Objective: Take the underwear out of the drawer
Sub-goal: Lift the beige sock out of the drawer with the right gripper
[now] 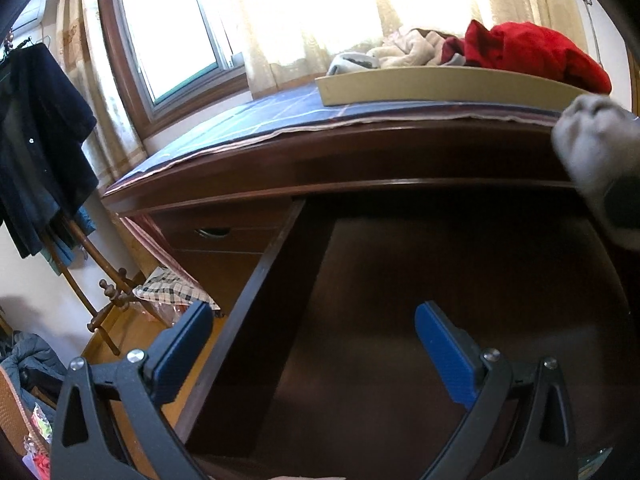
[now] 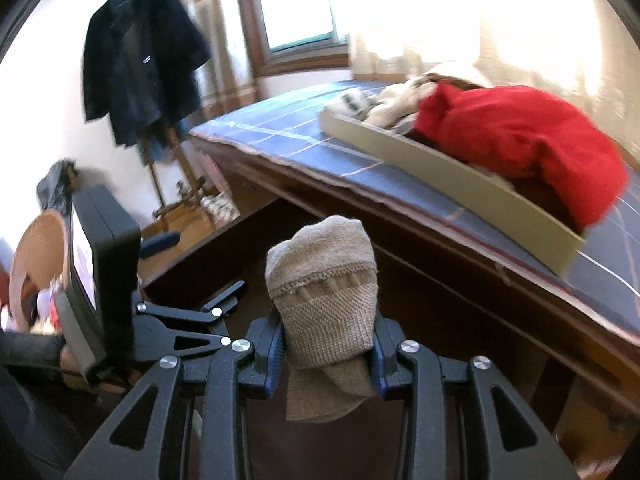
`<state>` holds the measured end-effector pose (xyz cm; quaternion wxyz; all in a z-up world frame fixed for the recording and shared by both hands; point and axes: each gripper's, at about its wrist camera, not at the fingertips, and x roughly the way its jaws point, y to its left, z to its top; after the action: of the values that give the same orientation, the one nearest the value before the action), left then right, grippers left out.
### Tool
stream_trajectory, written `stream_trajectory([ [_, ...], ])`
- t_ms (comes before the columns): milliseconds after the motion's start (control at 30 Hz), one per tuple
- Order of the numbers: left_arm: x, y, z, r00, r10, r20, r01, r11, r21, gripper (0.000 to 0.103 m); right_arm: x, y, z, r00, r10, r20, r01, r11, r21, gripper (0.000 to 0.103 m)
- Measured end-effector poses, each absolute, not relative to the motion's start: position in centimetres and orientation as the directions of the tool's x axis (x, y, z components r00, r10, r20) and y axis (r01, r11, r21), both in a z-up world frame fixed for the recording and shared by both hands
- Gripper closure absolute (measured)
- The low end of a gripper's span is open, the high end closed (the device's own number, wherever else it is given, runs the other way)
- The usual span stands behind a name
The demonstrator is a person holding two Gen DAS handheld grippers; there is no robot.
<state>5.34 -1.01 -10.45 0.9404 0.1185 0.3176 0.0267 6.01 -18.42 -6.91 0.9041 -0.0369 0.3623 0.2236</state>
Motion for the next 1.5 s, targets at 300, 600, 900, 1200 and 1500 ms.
stream_trajectory([
  [300, 4.8, -1.1, -10.5, 0.812, 0.122, -0.571, 0.030, 0.968, 0.248, 0.000, 3.5, -22.1, -5.8, 0.720, 0.285, -0.633, -0.198, 0.958, 0.206, 0.066],
  [600, 4.6, -0.9, -10.4, 0.818, 0.108, -0.564, 0.034, 0.971, 0.235, 0.000, 1.0, -21.9, -3.8, 0.772, 0.209, -0.600, -0.139, 0.977, 0.162, 0.066],
  [900, 4.5, -1.1, -10.5, 0.826, 0.107, -0.554, 0.036, 0.970, 0.242, 0.000, 1.2, -22.1, -1.8, 0.822, 0.112, -0.559, -0.072, 0.993, 0.094, 0.066],
  [1200, 4.2, -1.2, -10.5, 0.828, 0.111, -0.550, 0.036, 0.968, 0.250, 0.000, 3.1, -21.6, 0.3, 0.847, 0.116, -0.519, -0.089, 0.993, 0.077, 0.066],
  [1500, 4.2, -1.0, -10.5, 0.824, 0.108, -0.556, 0.039, 0.968, 0.246, 0.000, 4.4, -19.6, 2.2, 0.868, 0.134, -0.478, -0.137, 0.990, 0.029, 0.066],
])
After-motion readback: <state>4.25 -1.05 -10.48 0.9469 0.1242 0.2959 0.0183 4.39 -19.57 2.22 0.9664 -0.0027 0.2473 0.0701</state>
